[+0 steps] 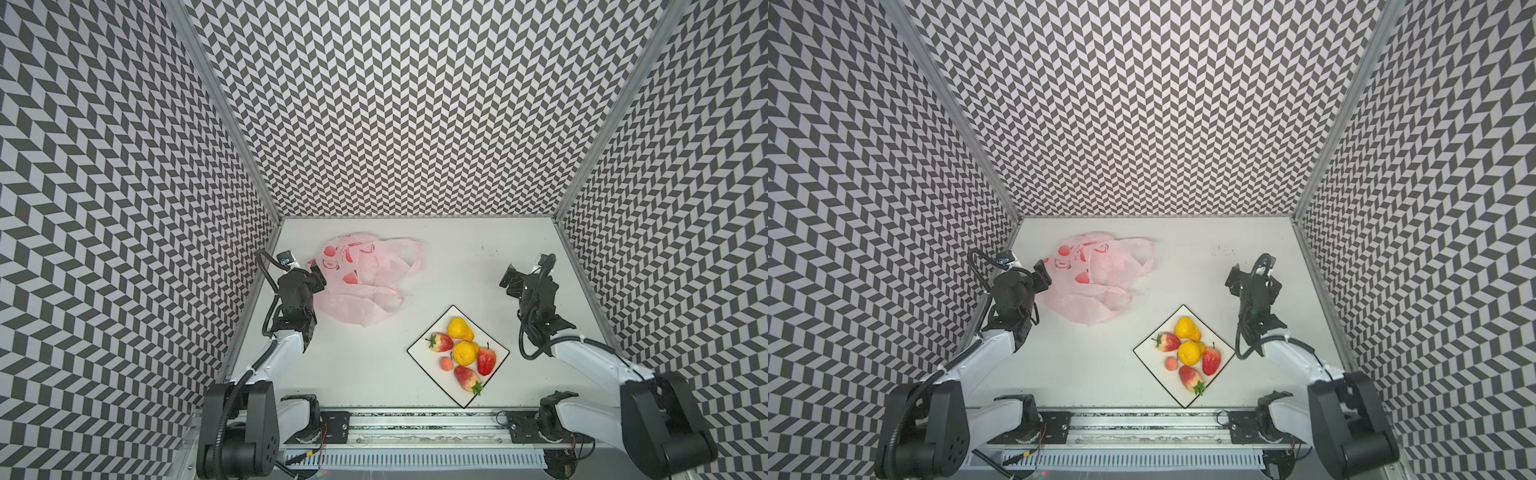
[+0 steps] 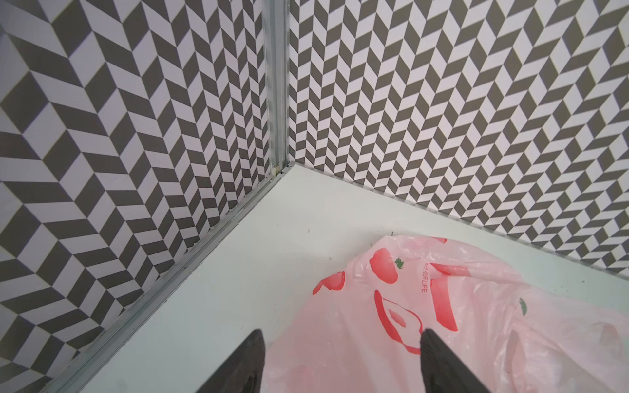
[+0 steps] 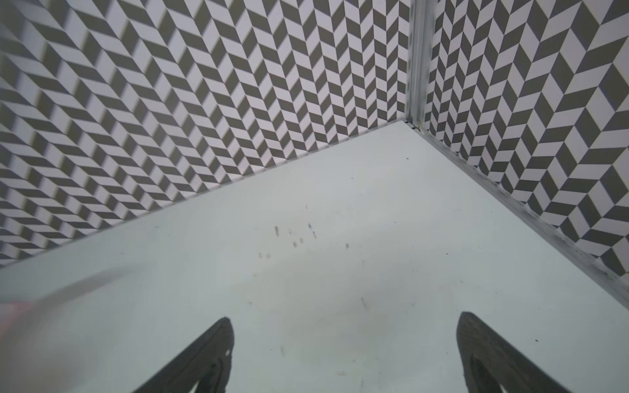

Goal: Take the fake fruits out of the plastic bag

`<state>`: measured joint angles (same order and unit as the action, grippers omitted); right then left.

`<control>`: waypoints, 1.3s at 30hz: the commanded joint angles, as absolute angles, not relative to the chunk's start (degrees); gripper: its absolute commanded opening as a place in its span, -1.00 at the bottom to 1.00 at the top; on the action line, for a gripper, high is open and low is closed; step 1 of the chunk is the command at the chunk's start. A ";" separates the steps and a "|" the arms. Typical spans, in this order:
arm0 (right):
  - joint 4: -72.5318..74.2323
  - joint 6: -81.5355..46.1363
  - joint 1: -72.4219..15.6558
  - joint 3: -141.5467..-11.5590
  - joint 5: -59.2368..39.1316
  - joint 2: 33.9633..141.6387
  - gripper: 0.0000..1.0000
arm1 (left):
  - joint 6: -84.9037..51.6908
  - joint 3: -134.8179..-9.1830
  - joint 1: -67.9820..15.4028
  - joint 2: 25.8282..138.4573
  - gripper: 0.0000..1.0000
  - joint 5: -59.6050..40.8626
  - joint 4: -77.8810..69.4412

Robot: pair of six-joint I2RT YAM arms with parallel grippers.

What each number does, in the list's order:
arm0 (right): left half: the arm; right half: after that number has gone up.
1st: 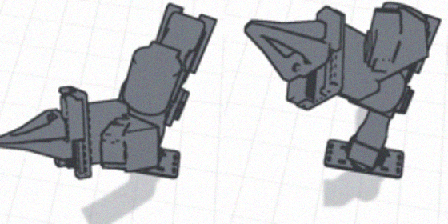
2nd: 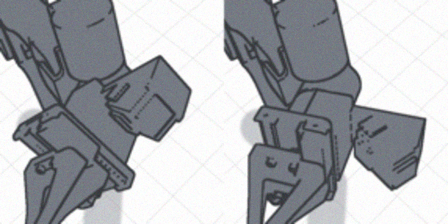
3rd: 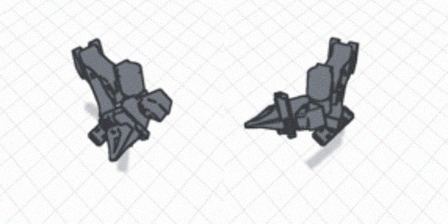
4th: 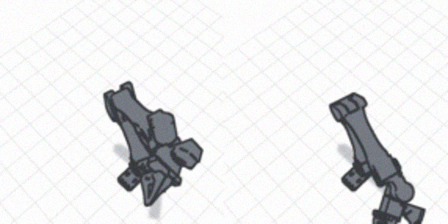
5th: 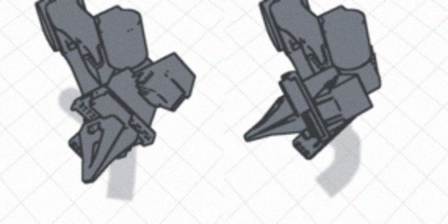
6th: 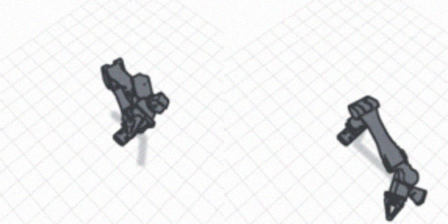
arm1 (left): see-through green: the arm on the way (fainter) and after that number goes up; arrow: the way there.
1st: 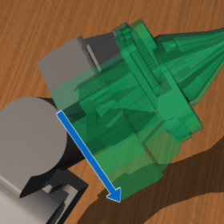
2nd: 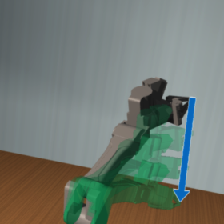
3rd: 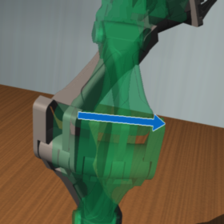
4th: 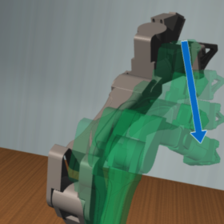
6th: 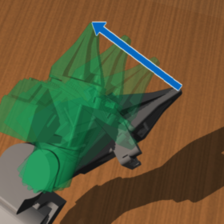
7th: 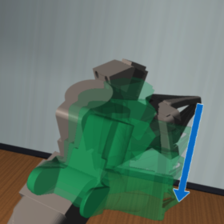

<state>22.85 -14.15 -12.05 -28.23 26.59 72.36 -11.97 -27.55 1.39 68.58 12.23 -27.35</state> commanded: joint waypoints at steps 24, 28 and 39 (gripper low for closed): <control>73.03 -0.75 0.00 -14.37 -1.32 88.36 0.99 | -2.08 -13.04 0.97 89.44 0.99 1.89 -75.48; 77.54 -0.79 0.00 -13.19 -1.18 89.60 0.99 | -0.27 -14.40 -1.30 89.44 0.99 5.22 -72.90; 77.83 -0.49 0.00 -13.18 -1.40 89.82 0.99 | -0.53 -16.08 -0.95 90.26 0.99 4.51 -70.07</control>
